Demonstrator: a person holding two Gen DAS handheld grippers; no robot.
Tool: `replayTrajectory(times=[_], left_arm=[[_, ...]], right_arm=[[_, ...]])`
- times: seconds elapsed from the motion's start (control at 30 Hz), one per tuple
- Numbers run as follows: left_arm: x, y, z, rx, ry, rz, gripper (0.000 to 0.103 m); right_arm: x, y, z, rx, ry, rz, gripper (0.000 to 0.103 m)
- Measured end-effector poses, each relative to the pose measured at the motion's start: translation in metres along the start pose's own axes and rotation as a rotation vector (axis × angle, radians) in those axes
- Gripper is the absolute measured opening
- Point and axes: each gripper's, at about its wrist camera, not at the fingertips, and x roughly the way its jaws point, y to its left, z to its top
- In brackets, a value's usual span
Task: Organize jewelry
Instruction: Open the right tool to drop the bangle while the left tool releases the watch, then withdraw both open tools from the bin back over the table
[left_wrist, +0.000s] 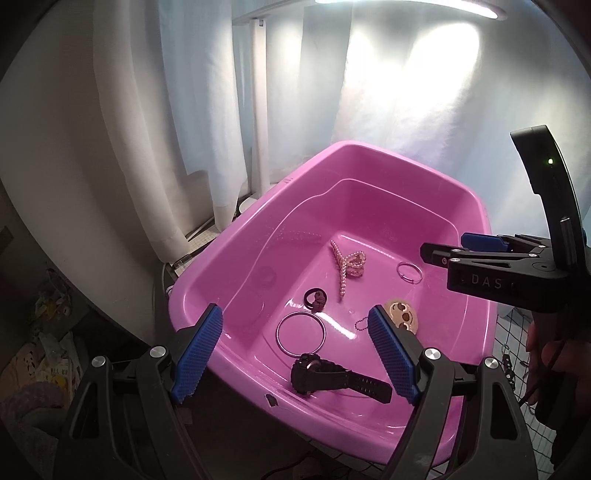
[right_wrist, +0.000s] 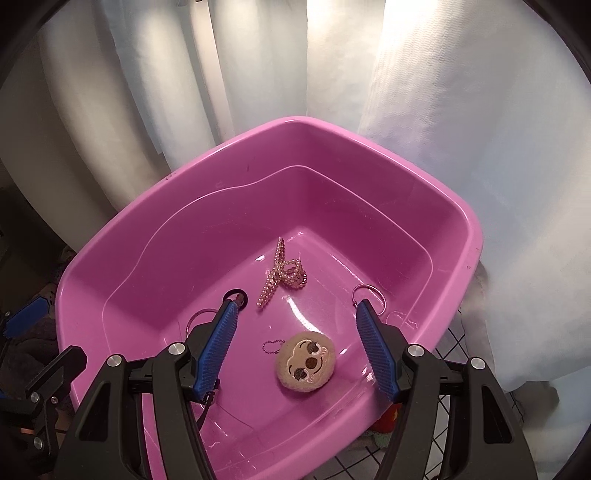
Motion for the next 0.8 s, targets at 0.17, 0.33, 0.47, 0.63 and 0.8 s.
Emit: replayTrajectory(times=[0.17,0.33,0.47,0.63,0.8], left_arm=[[-0.013,-0.002,-0.004,-0.005,-0.016,0.01,0.079],[-0.027,-0.005,-0.011,-0.009,-0.032,0.019,0.08],[-0.036,-0.009,-0.02,-0.014,-0.036,0.03,0.081],[-0.046,-0.017,-0.03,-0.016,-0.036,0.033,0.082],[-0.06,-0.028,-0.044,-0.013,-0.043,0.03,0.082]], right_arm=[[-0.014,0.002,-0.006,-0.001,-0.022,0.009,0.065],[-0.03,0.003,-0.02,0.0,-0.049,0.018,0.065],[-0.047,0.003,-0.037,0.001,-0.077,0.023,0.065],[-0.07,-0.002,-0.064,0.015,-0.108,0.038,0.066],[-0.097,-0.007,-0.094,0.026,-0.145,0.048,0.066]])
